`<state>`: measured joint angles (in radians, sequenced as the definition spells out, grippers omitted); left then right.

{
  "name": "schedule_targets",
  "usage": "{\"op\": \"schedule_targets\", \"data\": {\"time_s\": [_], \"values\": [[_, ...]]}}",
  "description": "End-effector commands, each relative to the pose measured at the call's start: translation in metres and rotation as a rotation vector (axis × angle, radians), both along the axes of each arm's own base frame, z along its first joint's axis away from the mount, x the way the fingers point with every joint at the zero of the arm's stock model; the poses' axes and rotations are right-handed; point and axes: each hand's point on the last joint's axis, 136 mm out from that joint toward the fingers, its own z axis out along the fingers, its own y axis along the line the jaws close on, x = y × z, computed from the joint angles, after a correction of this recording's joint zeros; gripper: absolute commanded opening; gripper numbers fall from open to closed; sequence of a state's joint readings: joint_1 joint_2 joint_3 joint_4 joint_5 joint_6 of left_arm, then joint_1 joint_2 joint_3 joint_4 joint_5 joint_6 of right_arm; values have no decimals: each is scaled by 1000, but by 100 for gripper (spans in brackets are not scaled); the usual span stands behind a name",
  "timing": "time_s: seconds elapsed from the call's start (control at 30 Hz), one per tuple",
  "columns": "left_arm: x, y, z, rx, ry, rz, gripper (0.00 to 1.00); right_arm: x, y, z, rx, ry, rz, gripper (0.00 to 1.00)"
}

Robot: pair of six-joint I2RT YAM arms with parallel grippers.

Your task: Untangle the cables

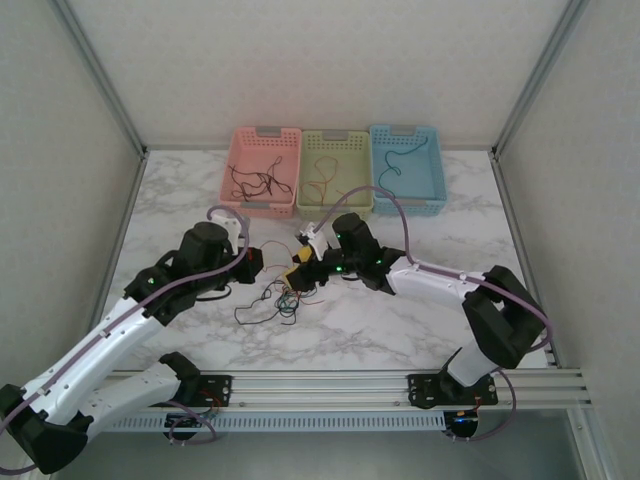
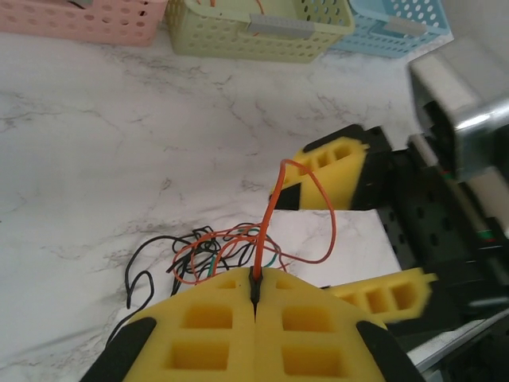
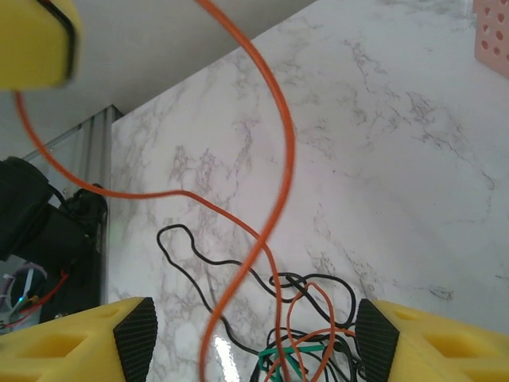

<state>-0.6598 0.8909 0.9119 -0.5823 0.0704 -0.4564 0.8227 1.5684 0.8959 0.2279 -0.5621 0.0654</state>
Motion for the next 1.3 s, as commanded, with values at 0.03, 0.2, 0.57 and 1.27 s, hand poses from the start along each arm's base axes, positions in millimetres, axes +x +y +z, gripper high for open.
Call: {"op": "schedule_targets", "data": {"time_s": [0.03,0.2,0.57,1.27], "values": [[-1,-2,19,-17,-24,-8,0,8,9,-3,-22,-59,-1,64],[1,-3,28,-45,-36,-2,0,8,12,-11,-37,-64,-9,51],[1,-5,28,-58,-30,2,0,7,14,-7,-8,-61,-10,0],[-13,25,-27,39,52,97,74,76,-73,23,100,-27,-454,0]]}}
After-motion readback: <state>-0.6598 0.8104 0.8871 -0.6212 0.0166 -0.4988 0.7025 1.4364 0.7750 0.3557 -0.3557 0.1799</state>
